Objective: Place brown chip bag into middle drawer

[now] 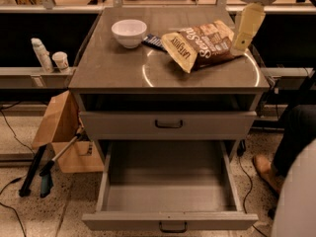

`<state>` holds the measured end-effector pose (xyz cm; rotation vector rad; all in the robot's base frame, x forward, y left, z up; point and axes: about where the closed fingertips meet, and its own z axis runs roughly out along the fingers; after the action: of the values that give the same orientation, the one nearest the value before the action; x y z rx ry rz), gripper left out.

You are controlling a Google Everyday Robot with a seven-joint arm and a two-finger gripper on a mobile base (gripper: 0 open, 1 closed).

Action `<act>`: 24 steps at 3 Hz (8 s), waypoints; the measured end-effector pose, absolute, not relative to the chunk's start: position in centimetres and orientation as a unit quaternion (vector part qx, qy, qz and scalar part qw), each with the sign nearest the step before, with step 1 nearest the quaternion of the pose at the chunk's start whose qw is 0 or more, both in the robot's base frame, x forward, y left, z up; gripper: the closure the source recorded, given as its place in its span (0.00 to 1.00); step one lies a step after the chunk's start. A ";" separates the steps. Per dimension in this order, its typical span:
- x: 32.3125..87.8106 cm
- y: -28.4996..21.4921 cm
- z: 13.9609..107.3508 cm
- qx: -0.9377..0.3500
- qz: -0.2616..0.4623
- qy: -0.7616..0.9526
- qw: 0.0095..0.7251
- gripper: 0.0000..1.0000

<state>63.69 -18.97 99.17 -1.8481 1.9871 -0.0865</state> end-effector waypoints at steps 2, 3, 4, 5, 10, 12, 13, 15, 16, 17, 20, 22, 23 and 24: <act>65.7 -18.7 98.1 -0.660 -0.027 0.719 0.214 0.00; 66.4 -17.6 97.0 -0.670 -0.013 0.712 0.209 0.00; 67.3 -16.6 95.3 -0.680 0.000 0.705 0.199 0.00; 67.8 -15.1 92.7 -0.686 0.033 0.704 0.180 0.00; 72.6 -13.4 88.2 -0.680 0.042 0.705 0.197 0.00; 73.1 -12.7 86.4 -0.679 0.062 0.707 0.188 0.00; 73.1 -12.6 86.3 -0.679 0.064 0.707 0.187 0.22; 73.1 -12.6 86.3 -0.679 0.064 0.707 0.187 0.77; 73.1 -12.6 86.3 -0.679 0.064 0.707 0.187 0.99; 73.1 -12.6 86.3 -0.679 0.064 0.707 0.187 1.00; 72.2 -12.7 89.7 -0.699 0.087 0.665 0.250 1.00; 69.8 -12.0 94.0 -0.735 0.109 0.600 0.297 1.00; 68.4 -11.7 96.1 -0.749 0.116 0.569 0.319 1.00; 66.7 -11.2 98.3 -0.763 0.125 0.532 0.345 1.00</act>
Offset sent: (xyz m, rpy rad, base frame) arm 0.0194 0.0011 -0.0113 0.0130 0.0469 -0.0012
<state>66.73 -11.21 98.28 -1.9807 1.3811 0.3256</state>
